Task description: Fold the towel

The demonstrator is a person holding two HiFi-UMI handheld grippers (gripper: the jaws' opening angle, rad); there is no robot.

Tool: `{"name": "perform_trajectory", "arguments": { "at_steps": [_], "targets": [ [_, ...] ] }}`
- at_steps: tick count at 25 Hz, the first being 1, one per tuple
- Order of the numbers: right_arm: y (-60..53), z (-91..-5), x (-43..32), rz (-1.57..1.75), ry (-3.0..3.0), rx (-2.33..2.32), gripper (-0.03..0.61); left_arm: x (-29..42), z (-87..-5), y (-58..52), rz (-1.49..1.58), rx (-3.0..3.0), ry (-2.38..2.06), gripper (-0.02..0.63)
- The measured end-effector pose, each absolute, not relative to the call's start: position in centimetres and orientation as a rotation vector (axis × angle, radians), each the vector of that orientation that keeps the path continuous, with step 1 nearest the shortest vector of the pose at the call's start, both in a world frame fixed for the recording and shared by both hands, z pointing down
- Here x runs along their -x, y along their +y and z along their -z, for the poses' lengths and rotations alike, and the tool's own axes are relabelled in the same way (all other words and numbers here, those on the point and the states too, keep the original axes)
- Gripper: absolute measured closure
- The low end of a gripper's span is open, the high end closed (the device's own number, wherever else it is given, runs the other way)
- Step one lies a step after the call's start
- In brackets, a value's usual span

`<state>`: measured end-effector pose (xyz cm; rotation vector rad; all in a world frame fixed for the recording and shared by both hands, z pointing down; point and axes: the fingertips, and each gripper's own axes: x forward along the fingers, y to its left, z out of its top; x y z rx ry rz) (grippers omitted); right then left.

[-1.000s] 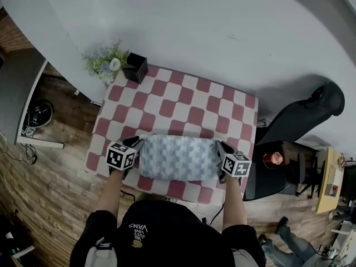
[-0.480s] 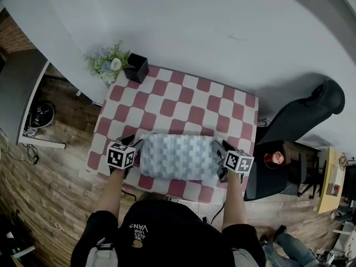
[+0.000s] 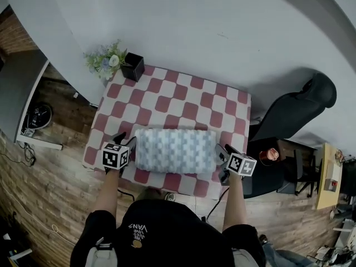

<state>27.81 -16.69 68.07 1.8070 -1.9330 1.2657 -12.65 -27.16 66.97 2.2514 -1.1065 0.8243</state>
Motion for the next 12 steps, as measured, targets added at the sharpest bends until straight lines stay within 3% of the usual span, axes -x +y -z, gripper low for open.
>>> {"name": "perform_trajectory", "arguments": {
  "at_steps": [12],
  "targets": [
    [-11.9,-66.7,-25.0,-1.356,-2.026,-1.890,0.348,10.5,-63.8,-20.7,-0.823,-2.441,-1.083,0.436]
  ]
}}
